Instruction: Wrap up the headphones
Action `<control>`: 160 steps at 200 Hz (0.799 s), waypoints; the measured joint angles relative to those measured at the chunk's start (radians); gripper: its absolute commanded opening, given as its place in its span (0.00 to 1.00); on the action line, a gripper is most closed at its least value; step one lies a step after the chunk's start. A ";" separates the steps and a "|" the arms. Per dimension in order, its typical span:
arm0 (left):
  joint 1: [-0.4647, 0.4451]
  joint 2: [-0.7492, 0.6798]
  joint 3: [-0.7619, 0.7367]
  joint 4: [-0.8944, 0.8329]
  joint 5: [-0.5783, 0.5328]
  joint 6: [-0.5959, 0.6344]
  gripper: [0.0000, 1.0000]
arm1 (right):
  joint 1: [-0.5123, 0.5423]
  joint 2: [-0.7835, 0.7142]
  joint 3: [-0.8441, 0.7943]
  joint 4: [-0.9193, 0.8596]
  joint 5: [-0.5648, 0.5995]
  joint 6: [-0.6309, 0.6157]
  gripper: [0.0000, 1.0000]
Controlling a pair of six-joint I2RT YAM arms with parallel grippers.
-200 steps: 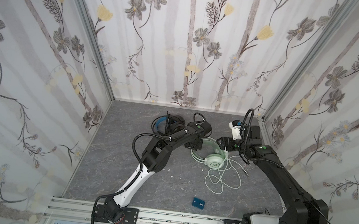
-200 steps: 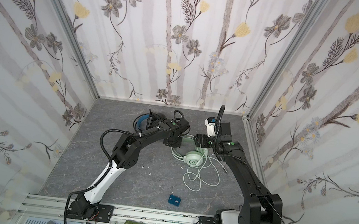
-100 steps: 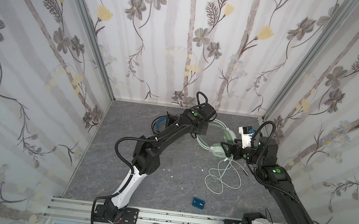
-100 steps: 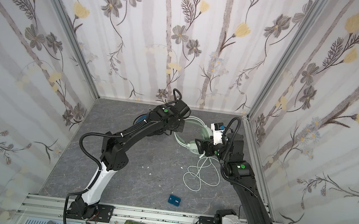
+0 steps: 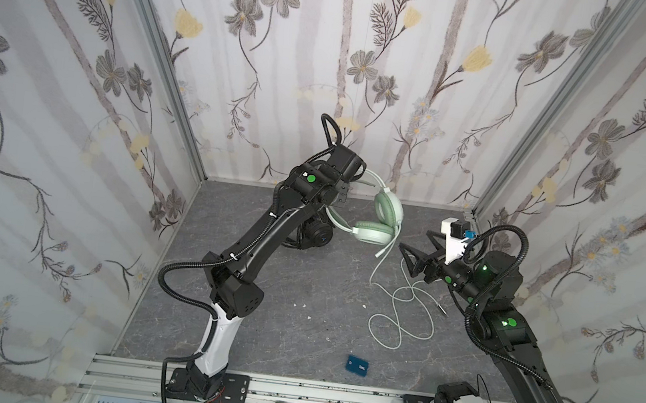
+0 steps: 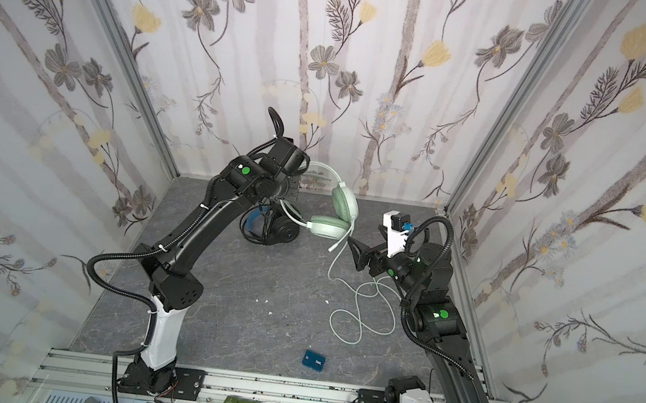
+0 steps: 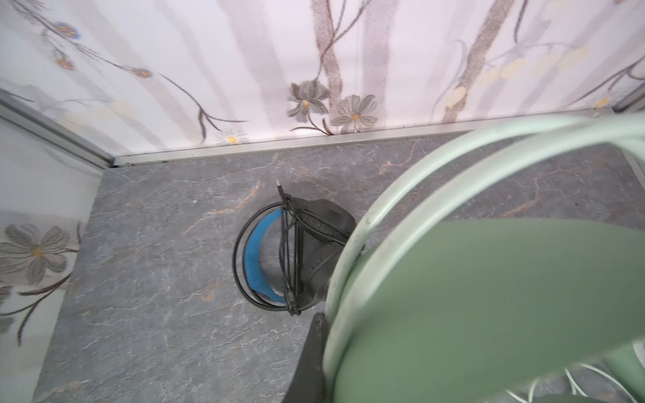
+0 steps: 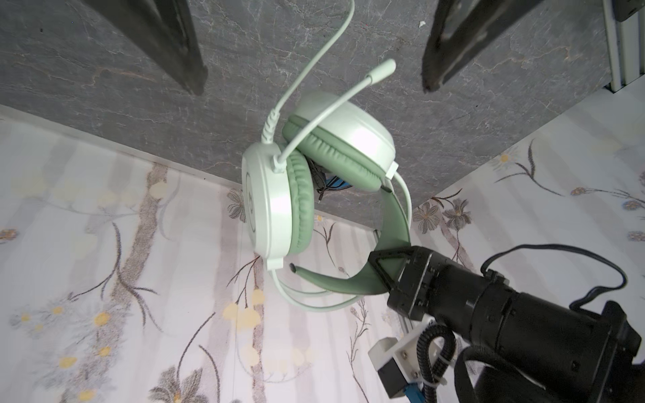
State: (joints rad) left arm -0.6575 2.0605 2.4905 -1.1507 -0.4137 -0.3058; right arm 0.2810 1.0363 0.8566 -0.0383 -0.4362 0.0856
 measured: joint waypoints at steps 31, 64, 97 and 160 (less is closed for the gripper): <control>0.029 -0.024 0.034 -0.028 -0.032 0.003 0.00 | 0.069 0.056 -0.036 0.060 -0.033 0.012 0.96; 0.050 -0.056 0.066 -0.042 -0.031 -0.003 0.00 | 0.122 0.122 -0.050 0.140 -0.085 0.014 0.95; 0.070 -0.091 0.067 -0.054 -0.027 -0.010 0.00 | 0.135 0.195 -0.070 0.195 -0.100 0.010 0.95; 0.092 -0.119 0.067 -0.058 0.025 -0.022 0.00 | 0.145 0.355 -0.098 0.356 -0.118 0.045 0.92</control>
State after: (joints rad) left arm -0.5652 1.9419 2.5572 -1.2087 -0.3885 -0.3275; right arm 0.4255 1.3914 0.7582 0.3176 -0.5541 0.1307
